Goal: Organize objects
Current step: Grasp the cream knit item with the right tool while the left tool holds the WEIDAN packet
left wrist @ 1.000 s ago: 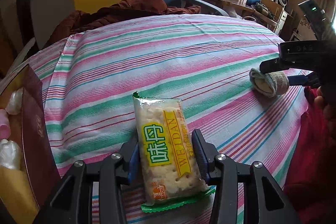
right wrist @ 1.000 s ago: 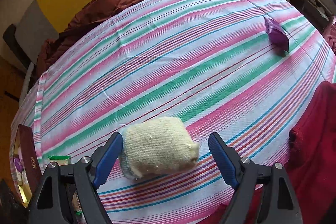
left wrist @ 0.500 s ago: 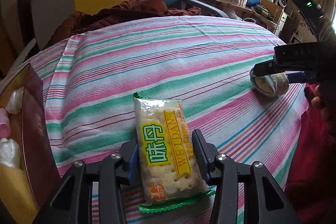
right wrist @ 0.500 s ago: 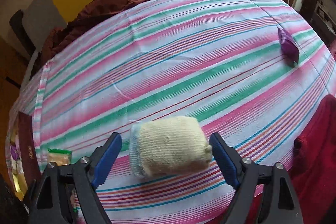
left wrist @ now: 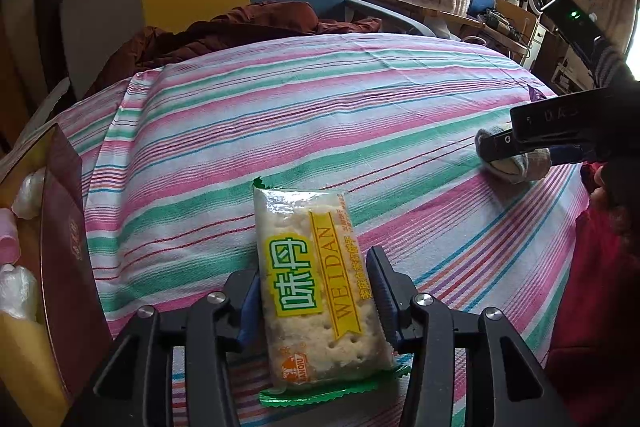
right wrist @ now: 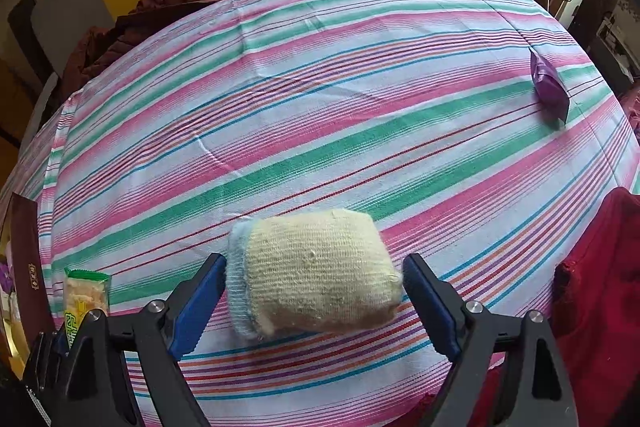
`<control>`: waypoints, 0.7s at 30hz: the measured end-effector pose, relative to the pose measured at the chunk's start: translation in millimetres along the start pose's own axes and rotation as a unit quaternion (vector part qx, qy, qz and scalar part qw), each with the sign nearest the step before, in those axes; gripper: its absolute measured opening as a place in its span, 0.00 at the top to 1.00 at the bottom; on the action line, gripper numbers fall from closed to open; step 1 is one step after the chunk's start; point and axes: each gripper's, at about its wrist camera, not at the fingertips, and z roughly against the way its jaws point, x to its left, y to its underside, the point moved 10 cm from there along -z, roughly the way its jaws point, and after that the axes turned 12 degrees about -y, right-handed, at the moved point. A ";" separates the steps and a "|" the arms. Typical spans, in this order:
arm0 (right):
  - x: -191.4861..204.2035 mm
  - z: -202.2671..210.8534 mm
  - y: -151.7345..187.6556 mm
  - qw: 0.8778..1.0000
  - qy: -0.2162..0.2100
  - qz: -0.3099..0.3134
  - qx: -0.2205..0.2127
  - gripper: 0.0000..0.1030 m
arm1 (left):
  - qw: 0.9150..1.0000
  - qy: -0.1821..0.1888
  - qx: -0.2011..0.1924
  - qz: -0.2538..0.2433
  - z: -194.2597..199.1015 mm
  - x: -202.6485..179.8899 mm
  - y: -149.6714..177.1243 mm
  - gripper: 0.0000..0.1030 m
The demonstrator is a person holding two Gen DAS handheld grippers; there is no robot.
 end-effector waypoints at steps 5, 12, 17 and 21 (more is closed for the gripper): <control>2.9 -3.7 3.7 1.000 0.019 0.018 0.012 0.19 | 1.000 0.002 -0.003 0.001 -0.2 0.2 0.1 0.51; 3.3 -7.5 5.4 0.999 0.037 0.032 0.020 0.23 | 1.000 0.002 -0.007 -0.001 -0.3 -0.2 -0.2 0.51; 5.6 -6.9 5.1 0.998 0.043 0.044 0.018 0.26 | 1.000 -0.002 -0.011 -0.004 -0.4 -0.8 -0.6 0.51; 19.8 -7.3 6.3 0.998 0.016 0.065 0.018 0.27 | 1.000 -0.003 -0.013 -0.005 -0.1 -1.5 -0.3 0.51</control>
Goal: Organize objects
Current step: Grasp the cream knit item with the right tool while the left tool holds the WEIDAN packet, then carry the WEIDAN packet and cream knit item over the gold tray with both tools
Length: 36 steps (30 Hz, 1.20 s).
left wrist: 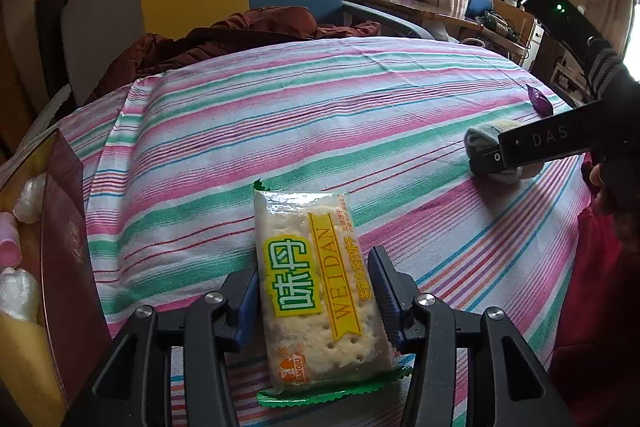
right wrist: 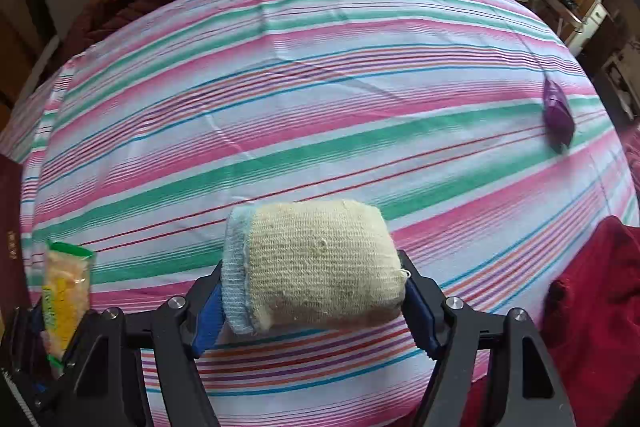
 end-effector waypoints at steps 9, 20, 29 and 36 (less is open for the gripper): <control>27.0 -2.8 1.3 0.998 -0.027 0.060 0.009 0.27 | 1.000 -0.003 0.000 0.001 4.8 1.3 3.8 0.53; 49.5 11.8 3.8 0.992 -0.059 0.108 -0.003 0.27 | 0.999 0.011 0.027 0.029 26.7 10.4 21.5 0.56; 84.5 0.2 17.3 0.983 -0.074 0.167 0.006 0.27 | 0.998 0.029 0.027 0.049 55.5 18.0 25.1 0.56; 93.1 1.9 20.5 0.979 -0.079 0.186 0.005 0.27 | 0.997 0.028 0.004 0.073 88.5 38.9 13.1 0.56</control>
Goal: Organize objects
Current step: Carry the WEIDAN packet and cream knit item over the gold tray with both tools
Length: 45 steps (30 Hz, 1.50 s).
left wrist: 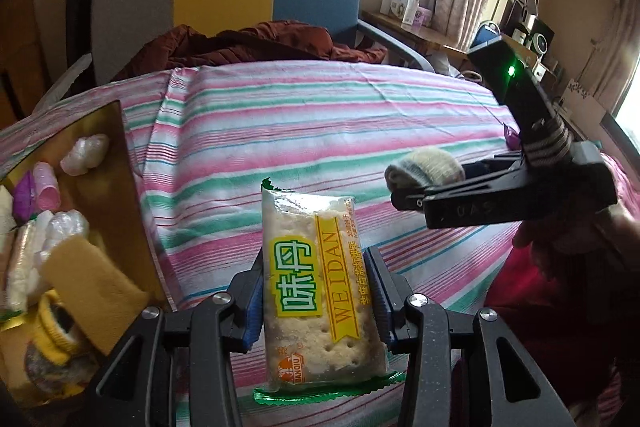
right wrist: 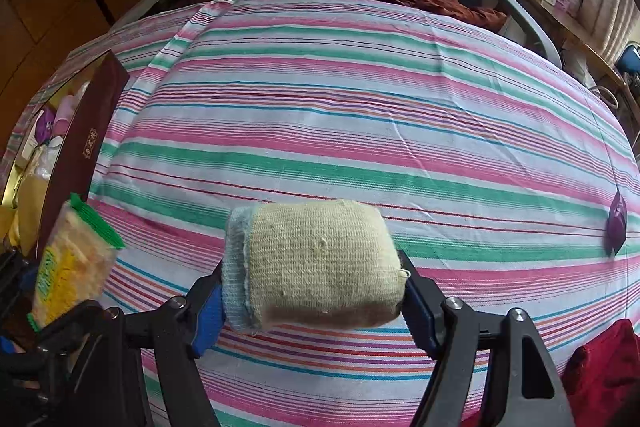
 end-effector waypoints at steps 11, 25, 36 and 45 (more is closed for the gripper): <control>20.3 -18.2 5.6 0.999 0.002 0.037 0.028 0.27 | 0.999 -0.018 -0.027 0.022 21.8 26.6 -7.2 0.56; 36.0 -27.3 15.3 0.996 0.011 0.063 0.056 0.27 | 0.995 -0.060 -0.053 0.054 49.0 73.3 -13.0 0.56; 79.3 -18.8 5.0 0.996 -0.011 0.078 0.040 0.27 | 0.991 -0.086 -0.049 0.089 54.5 110.4 -2.5 0.56; 147.8 -8.2 -5.9 0.994 -0.077 0.083 0.001 0.27 | 0.985 -0.097 -0.062 0.132 70.9 154.4 1.6 0.56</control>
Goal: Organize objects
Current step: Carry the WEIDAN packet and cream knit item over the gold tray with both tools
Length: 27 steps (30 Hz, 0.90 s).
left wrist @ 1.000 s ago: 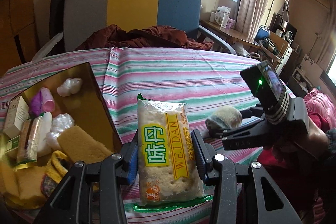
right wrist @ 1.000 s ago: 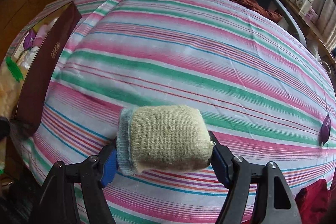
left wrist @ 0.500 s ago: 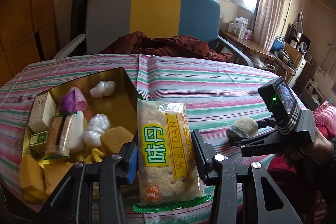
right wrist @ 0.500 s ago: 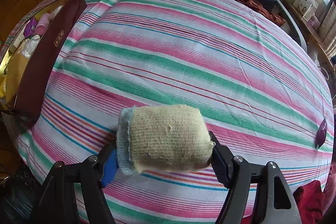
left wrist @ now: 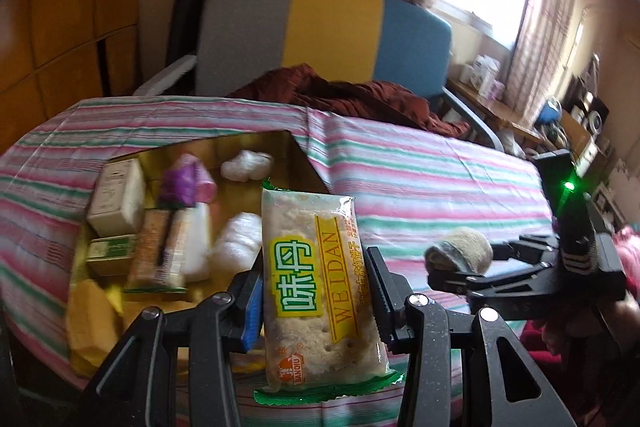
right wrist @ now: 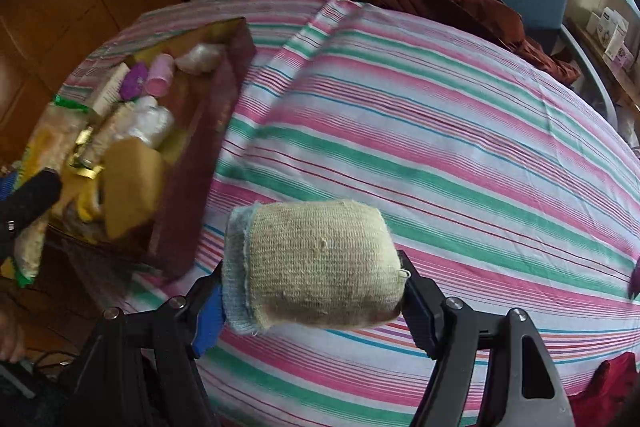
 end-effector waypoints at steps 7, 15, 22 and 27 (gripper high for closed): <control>57.1 5.9 -26.9 0.998 -0.042 0.034 -0.041 0.27 | 0.996 -0.054 -0.013 0.064 10.3 81.9 -6.2 0.56; 113.1 -13.7 -51.6 0.992 -0.073 0.091 -0.044 0.27 | 0.988 -0.090 0.001 0.128 14.6 153.9 18.4 0.56; 122.0 -35.9 -74.7 0.993 -0.063 0.085 -0.047 0.27 | 0.989 -0.066 -0.002 0.135 13.9 153.3 24.8 0.56; 121.0 -46.9 -76.9 0.994 -0.058 0.082 -0.041 0.27 | 0.992 -0.043 0.003 0.118 3.7 133.7 19.2 0.56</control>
